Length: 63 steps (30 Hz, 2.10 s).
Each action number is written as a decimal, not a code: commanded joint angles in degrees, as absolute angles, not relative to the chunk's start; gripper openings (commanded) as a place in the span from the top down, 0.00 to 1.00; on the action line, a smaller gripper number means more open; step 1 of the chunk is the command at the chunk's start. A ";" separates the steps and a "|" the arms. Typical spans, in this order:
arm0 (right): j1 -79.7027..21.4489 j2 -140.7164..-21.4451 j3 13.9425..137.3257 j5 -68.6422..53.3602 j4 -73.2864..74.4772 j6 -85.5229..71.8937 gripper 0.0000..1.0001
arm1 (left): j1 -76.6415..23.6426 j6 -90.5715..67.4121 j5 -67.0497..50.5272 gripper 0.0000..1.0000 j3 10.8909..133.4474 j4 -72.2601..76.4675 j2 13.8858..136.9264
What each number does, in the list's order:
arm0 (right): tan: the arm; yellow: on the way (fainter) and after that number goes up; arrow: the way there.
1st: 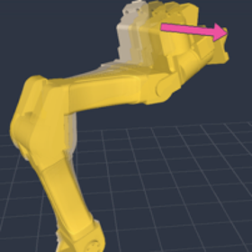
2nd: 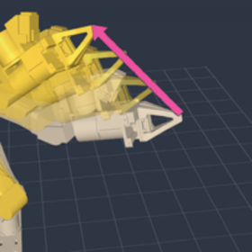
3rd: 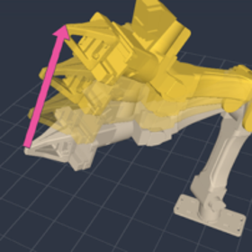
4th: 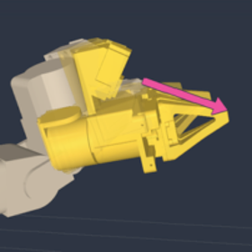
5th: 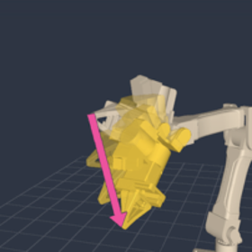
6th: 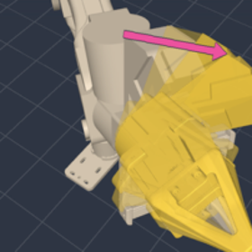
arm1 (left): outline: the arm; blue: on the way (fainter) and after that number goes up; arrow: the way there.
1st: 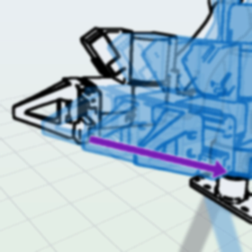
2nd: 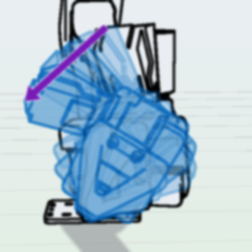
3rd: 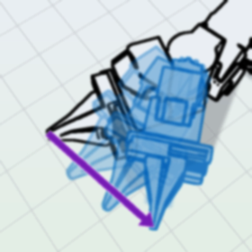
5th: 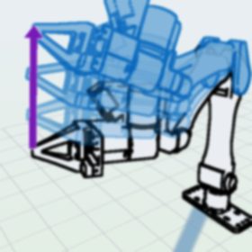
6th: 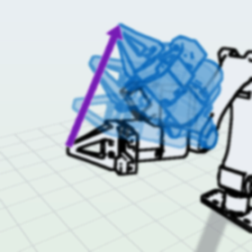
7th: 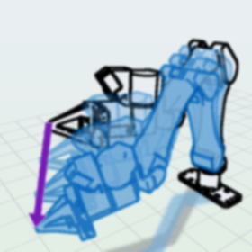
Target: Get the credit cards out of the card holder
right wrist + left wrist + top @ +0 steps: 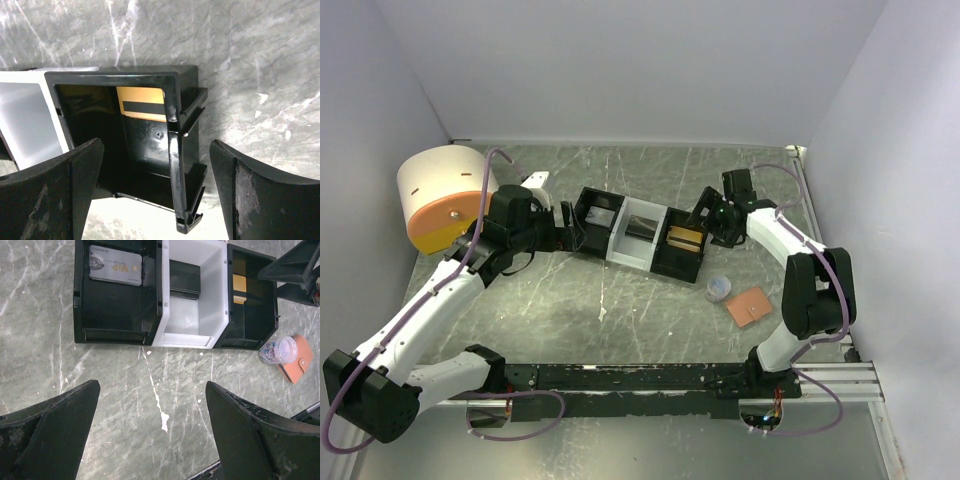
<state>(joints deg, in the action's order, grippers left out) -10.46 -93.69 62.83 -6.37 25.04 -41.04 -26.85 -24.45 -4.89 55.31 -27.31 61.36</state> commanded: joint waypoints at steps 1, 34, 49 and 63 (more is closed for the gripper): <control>-10.60 -92.49 61.85 -10.19 22.50 -42.44 0.12 | -27.16 -24.63 -4.39 0.01 54.85 -26.55 60.76; -10.71 -106.83 77.24 -14.76 23.44 -35.75 0.14 | -32.30 -27.74 -19.86 0.02 58.26 0.39 93.51; -10.62 -110.63 82.84 -14.12 25.51 -33.55 0.13 | -32.95 -29.93 -18.38 0.03 57.74 1.97 94.62; -11.13 -84.09 67.00 -6.40 35.92 -32.20 0.07 | -32.96 -28.81 -13.50 0.00 54.86 -3.68 79.09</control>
<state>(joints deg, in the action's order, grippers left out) -10.31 -93.62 76.82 -0.03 33.30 -29.67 -32.49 -29.32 -15.59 56.40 -3.53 84.97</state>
